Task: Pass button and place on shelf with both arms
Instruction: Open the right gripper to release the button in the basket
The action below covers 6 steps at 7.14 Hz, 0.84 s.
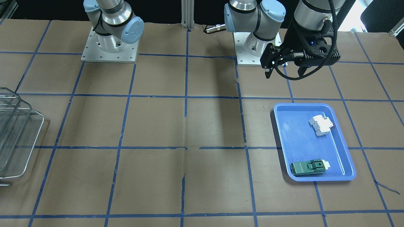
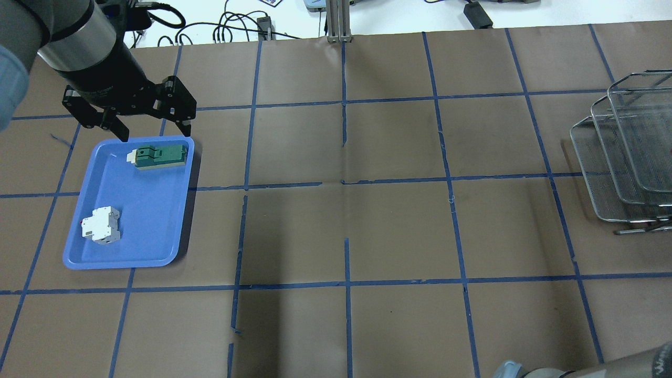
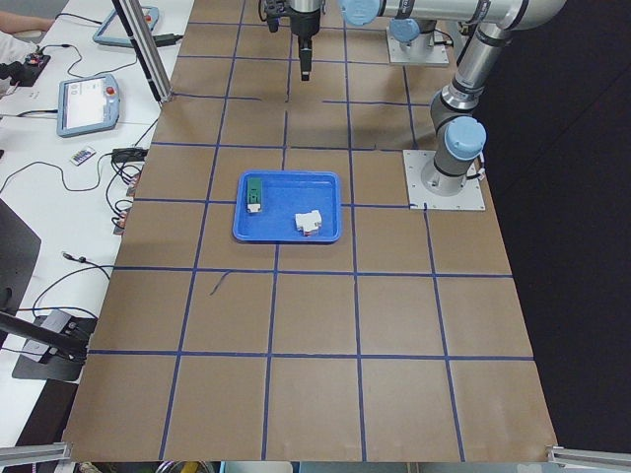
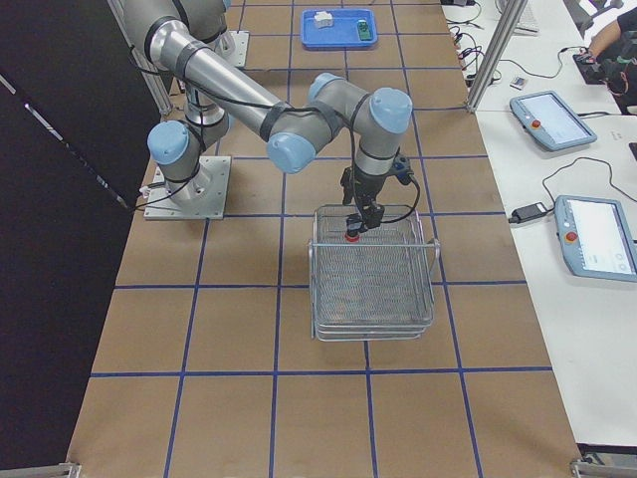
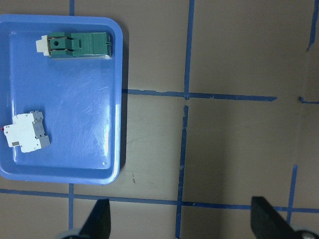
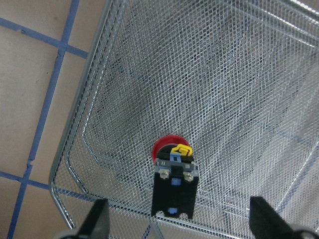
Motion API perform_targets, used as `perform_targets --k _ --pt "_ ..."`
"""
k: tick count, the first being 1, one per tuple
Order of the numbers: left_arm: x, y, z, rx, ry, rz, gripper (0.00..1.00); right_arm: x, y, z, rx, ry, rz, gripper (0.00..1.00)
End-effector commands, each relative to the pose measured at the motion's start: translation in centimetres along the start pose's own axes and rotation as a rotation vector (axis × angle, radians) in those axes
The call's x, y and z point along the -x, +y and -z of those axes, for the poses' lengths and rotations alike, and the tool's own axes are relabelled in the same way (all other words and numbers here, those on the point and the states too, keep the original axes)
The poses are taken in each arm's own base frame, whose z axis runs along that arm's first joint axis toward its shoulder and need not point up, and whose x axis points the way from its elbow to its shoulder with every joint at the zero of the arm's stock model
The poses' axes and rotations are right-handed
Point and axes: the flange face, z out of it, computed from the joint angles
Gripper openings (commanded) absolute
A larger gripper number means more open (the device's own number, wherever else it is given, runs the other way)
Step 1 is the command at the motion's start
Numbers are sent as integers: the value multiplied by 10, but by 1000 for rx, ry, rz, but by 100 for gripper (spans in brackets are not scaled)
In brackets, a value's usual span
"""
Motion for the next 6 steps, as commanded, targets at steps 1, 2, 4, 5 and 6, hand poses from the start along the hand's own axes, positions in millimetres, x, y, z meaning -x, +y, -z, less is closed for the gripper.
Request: perform_targets --k 1,2,4,5,6 --pt "-1 3 1 0 0 -5 100 64 -31 58 -24 17 -38 100" --pt "0 4 1 1 -2 -17 100 112 -44 81 -20 7 -108 100" --pt "-1 6 2 -2 6 -26 100 213 -69 117 -81 -74 -244 100" --pt "-1 6 3 -5 10 -26 100 254 -76 130 -108 -130 -338 100" --pt "-1 6 3 -5 9 -26 100 296 -85 138 -112 -137 -383 100"
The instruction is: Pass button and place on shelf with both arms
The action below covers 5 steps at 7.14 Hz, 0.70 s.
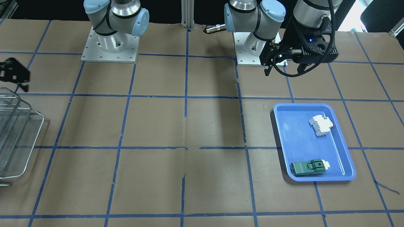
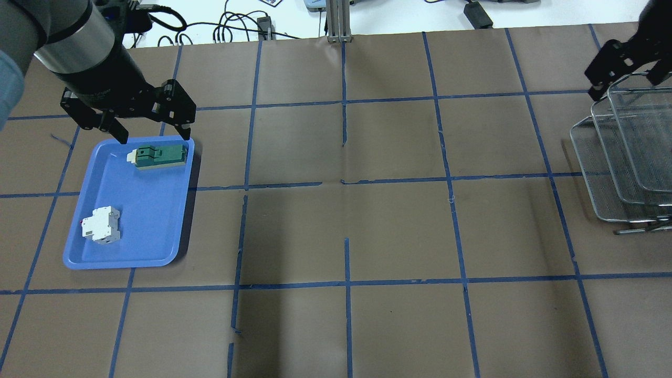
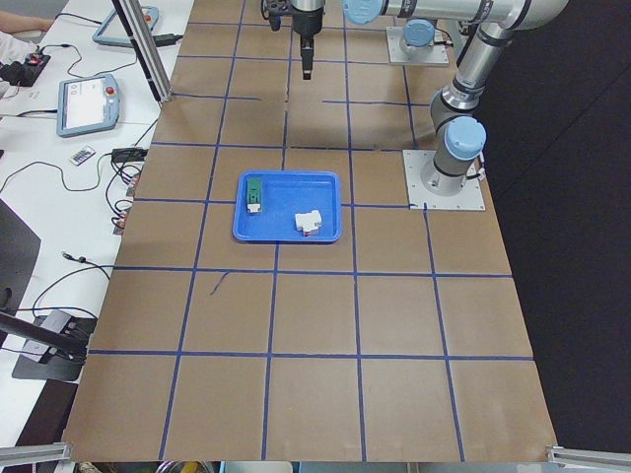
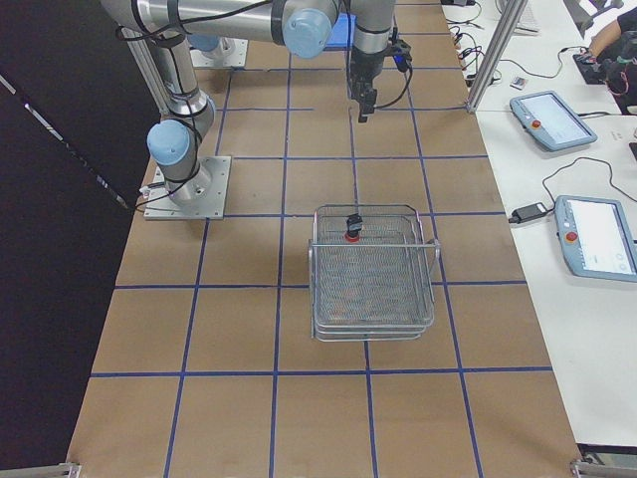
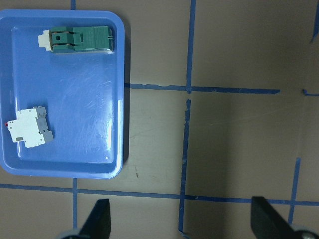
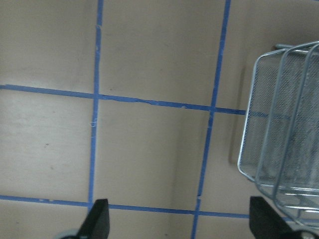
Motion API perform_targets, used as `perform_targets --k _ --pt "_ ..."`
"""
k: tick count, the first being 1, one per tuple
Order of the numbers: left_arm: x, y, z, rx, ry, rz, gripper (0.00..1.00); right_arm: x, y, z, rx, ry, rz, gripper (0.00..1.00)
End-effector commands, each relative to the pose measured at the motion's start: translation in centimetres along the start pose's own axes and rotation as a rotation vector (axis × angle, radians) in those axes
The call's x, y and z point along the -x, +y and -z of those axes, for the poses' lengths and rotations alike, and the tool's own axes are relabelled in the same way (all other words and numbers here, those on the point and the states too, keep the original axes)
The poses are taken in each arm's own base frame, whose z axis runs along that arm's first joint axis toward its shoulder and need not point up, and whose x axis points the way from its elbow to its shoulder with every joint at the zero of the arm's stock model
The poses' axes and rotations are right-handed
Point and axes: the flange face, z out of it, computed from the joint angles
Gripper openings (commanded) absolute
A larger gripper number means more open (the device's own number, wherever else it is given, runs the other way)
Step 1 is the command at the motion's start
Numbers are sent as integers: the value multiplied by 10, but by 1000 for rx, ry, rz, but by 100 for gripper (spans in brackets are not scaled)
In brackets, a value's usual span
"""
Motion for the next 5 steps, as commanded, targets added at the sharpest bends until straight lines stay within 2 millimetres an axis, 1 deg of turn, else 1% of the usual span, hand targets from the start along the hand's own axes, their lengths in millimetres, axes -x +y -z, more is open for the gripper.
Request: perform_targets --k 1,2,4,5 --pt "0 0 1 -1 1 -1 100 90 11 8 -7 -36 -163 100" --pt "0 0 0 0 1 -1 100 114 13 7 -5 -66 -203 100" --pt "0 0 2 -4 1 -2 100 112 11 5 -3 -52 -202 100" --pt "2 -4 6 -33 4 3 100 112 10 4 -1 -52 -199 100"
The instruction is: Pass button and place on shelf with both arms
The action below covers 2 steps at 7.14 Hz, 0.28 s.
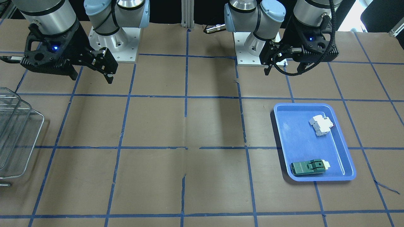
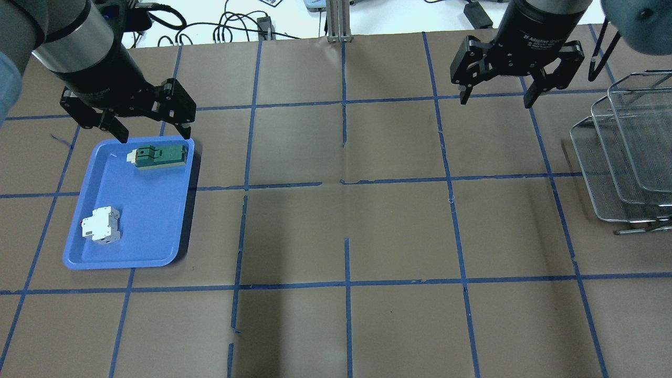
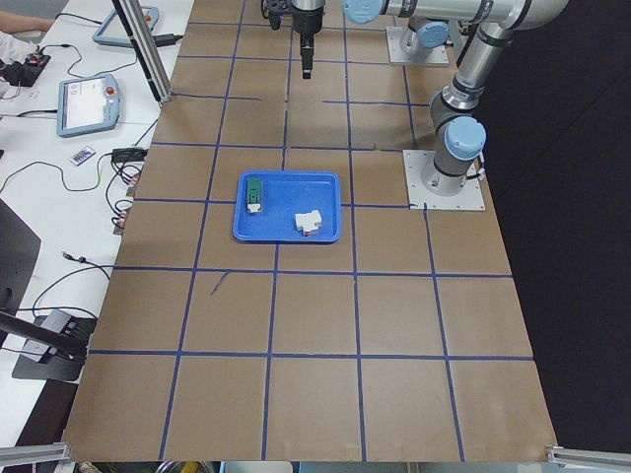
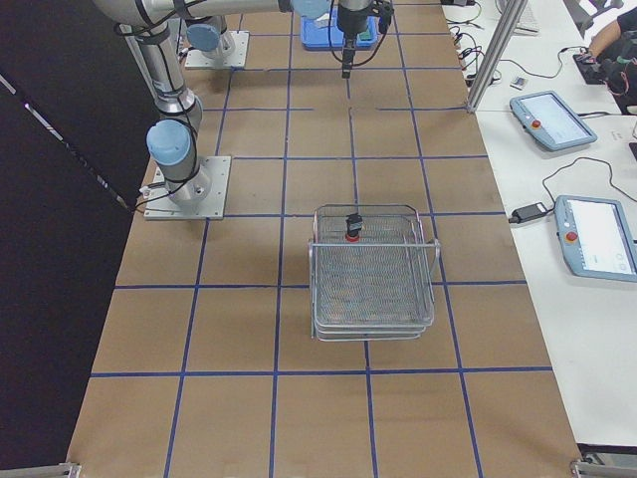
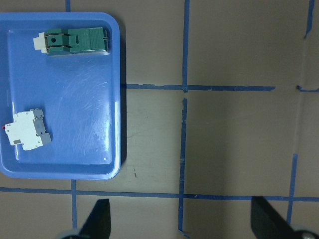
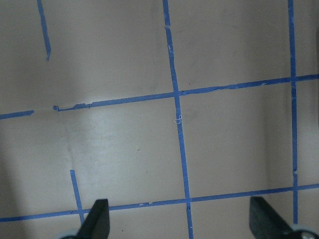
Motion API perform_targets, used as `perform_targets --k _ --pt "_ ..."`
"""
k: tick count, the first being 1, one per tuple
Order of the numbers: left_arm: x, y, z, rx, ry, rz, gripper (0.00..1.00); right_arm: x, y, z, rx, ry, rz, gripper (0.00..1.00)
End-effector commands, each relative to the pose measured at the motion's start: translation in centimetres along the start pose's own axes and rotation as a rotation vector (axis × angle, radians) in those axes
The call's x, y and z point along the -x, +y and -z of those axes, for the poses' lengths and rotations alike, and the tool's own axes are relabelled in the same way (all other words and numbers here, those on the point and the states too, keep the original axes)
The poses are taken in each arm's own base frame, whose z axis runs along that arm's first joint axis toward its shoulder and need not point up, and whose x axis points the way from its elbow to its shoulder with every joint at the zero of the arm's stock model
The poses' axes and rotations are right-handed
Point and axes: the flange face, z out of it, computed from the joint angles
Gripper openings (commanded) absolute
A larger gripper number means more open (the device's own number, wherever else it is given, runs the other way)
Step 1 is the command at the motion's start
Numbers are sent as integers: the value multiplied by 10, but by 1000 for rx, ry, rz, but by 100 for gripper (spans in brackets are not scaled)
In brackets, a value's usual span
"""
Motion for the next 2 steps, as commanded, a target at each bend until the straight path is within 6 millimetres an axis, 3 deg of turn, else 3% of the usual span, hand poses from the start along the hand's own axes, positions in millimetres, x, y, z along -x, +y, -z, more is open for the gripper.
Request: perform_targets --k 1,2 --pt "1 -5 1 -27 2 4 100 1 1 0 0 -5 -1 100" --pt "-1 -5 2 -28 16 16 100 1 0 -1 3 3 7 100"
